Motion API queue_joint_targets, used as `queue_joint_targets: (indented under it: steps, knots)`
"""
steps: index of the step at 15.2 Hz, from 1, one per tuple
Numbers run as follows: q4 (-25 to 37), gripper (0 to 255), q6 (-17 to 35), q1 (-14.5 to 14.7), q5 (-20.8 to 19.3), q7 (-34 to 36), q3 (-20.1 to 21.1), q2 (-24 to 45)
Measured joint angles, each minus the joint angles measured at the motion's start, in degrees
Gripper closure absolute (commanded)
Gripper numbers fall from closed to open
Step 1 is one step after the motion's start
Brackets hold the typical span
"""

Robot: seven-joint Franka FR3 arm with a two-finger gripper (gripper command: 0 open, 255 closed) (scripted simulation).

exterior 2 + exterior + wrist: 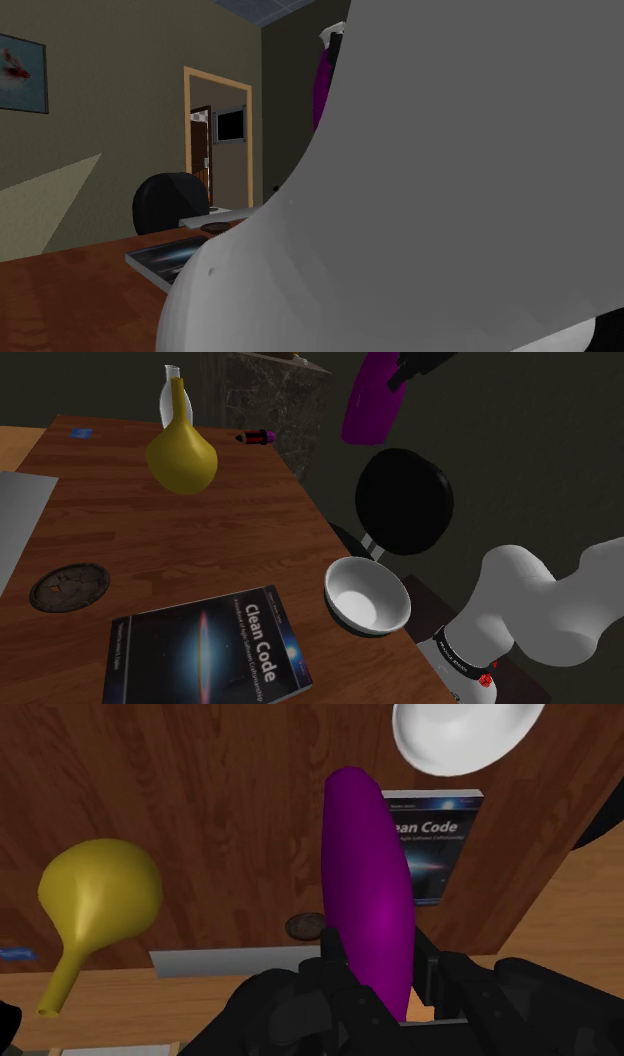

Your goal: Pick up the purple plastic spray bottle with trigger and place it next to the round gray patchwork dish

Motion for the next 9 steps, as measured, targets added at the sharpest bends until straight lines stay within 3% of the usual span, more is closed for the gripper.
queue_joint_targets:
  steps: [9]
  knots:
    - [9.7, 255, 5.2, 3.8, 3.6, 3.4, 2.3, 14.0]
